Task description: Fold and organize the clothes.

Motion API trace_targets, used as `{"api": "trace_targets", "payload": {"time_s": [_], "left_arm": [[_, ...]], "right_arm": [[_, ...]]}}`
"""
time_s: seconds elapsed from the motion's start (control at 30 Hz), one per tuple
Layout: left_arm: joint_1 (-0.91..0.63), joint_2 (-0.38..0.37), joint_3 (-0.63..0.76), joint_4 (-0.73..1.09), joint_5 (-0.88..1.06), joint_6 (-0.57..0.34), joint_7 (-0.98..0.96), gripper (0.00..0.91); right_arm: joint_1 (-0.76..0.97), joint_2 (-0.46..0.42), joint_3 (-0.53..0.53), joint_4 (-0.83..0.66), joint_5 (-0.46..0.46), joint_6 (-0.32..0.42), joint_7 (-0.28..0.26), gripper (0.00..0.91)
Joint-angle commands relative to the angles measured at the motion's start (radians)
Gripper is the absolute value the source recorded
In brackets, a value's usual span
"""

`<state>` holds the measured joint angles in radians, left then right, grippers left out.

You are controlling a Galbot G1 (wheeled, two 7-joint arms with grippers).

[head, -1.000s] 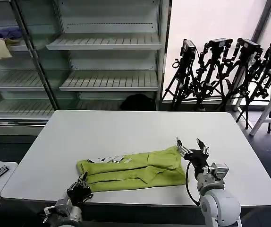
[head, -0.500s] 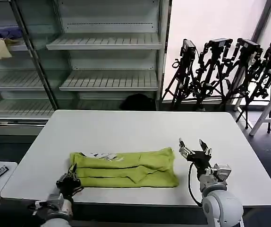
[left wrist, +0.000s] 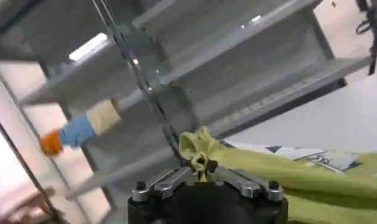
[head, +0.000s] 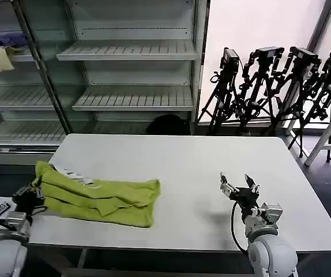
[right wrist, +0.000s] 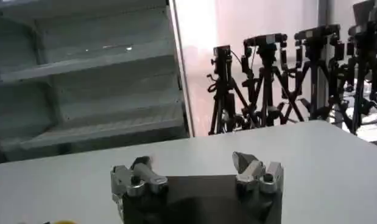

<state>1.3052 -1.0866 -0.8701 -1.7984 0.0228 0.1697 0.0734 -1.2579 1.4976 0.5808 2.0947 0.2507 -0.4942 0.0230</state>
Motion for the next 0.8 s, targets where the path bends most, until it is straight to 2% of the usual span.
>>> {"api": "trace_targets", "payload": {"time_s": [0.03,0.2,0.27,0.47,0.6,0.8], "left_arm": [[-0.077,0.132,-0.101,-0.004,0.155,-0.025,0.088,0.000],[-0.014,0.073,-0.041,-0.127,0.158,-0.021,0.089,0.000],[0.013,0.013,0.015,-0.169,0.192,-0.041,0.087,0.000],[0.067,-0.098,0.229,-0.199,0.349,-0.099,0.072,0.000],[0.071,-0.138,0.319,-0.212,0.396,-0.097,0.061,0.000],[0.052,-0.143,0.385,-0.232,0.411,-0.068,0.061,0.000]], "right_arm": [[-0.001,0.002,0.002,-0.010,-0.002,0.000,0.001,0.907],[-0.007,-0.002,0.014,-0.011,-0.001,0.002,-0.001,0.907],[-0.010,-0.001,0.016,-0.014,-0.001,0.003,-0.001,0.907],[-0.014,-0.001,0.018,-0.021,-0.001,0.008,-0.002,0.907],[-0.020,-0.005,0.027,-0.025,0.000,0.011,-0.006,0.907],[-0.022,-0.009,0.037,-0.041,0.003,0.021,-0.010,0.907]]}}
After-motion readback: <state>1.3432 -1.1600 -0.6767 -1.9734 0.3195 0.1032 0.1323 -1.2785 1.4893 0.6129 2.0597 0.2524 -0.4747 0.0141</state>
